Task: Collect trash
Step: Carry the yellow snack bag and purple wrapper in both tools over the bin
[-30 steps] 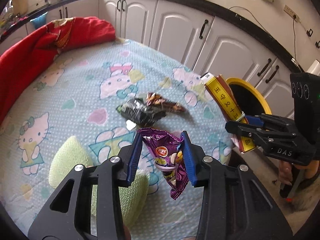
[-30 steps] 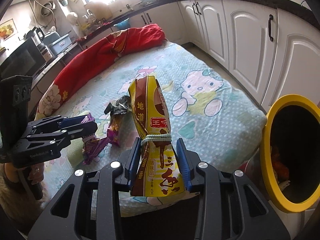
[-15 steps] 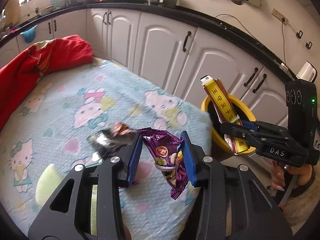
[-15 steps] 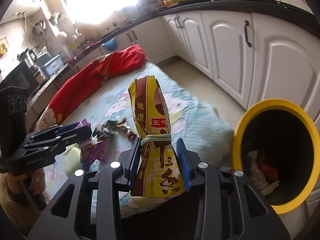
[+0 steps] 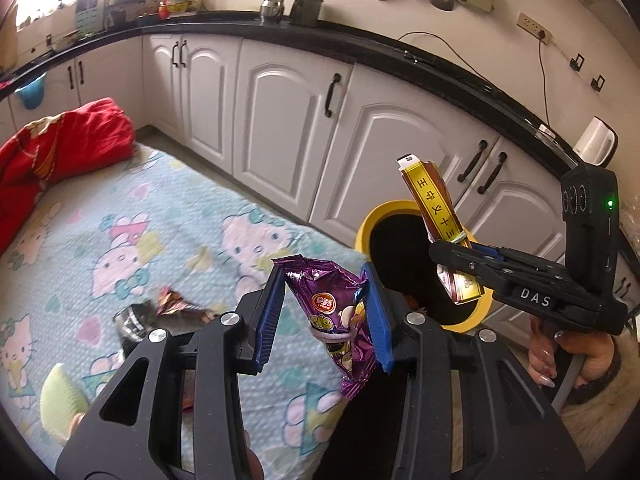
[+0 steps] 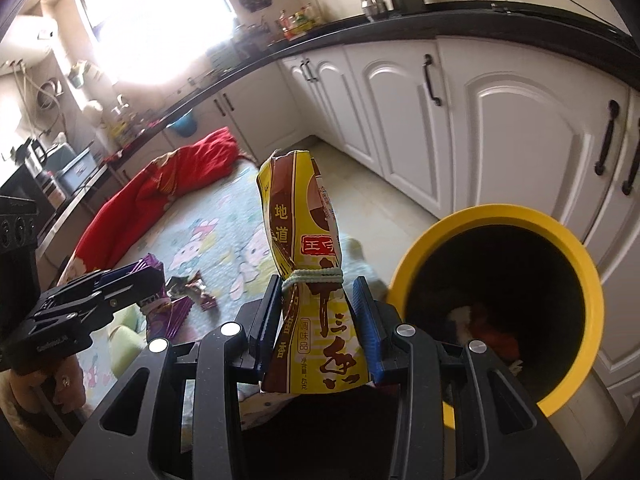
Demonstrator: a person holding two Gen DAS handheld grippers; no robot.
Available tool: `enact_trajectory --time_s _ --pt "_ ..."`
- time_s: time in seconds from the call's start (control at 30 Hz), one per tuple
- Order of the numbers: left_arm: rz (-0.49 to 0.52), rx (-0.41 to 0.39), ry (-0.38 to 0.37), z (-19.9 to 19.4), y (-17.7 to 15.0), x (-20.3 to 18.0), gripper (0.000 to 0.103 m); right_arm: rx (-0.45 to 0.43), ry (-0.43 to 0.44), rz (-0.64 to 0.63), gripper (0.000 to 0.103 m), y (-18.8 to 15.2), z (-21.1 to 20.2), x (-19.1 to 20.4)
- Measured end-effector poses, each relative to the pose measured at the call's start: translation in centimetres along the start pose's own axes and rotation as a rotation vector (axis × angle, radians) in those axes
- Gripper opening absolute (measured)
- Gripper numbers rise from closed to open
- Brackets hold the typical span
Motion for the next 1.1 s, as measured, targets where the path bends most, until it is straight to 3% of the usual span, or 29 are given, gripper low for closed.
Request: enact_trajectory --time_s 0.63,1.1 --pt "0.035 0.019 -0.089 3.4 0.3 -5.8 0.032 -0.050 -0.091 0.149 0.034 -1.0 -2.9 -6.9" --pt "0.034 0.035 -0.111 7.0 -0.2 -9.1 0.032 -0.061 -0.219 0.182 0.035 -2.6 -3.9 -11.0"
Point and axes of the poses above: each gripper's, at about its wrist camera, not at the fingertips, and z roughly the way its jaws point, x to its left, y to its top, the point moved 1 cm from there along z, roughly the way its jaws point, and after that the axes turned 14 degrees about -z, right-handed, at the moved point
